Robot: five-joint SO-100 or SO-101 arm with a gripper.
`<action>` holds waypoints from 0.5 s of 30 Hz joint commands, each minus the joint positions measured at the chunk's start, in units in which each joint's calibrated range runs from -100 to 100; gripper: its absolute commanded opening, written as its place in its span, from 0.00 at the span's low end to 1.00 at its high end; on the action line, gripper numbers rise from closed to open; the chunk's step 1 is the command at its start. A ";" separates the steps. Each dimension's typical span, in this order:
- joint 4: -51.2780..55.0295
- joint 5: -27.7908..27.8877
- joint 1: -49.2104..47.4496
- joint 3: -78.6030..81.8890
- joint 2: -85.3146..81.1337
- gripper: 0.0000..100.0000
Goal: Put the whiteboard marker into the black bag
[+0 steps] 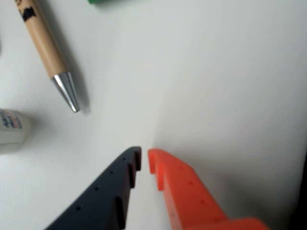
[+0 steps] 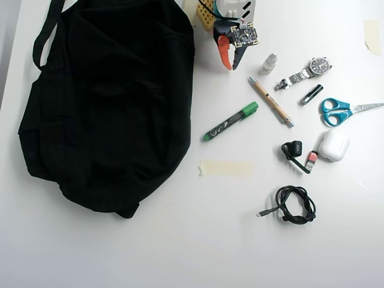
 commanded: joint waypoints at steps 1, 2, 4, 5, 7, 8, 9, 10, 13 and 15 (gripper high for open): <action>0.28 1.30 -0.57 0.73 -0.59 0.02; 0.28 1.30 -0.57 0.73 -0.59 0.02; 0.28 1.30 -0.57 0.73 -0.59 0.02; 0.28 1.30 -0.57 0.73 -0.59 0.02; 0.28 1.30 -0.57 0.73 -0.59 0.02; 0.28 1.30 -0.57 0.73 -0.67 0.02; 0.28 1.30 -0.57 0.73 -0.67 0.02; 0.28 1.30 -0.57 0.73 -0.76 0.02; -0.41 1.30 -0.57 0.28 -0.76 0.02; -0.41 1.35 -0.57 -1.87 0.07 0.02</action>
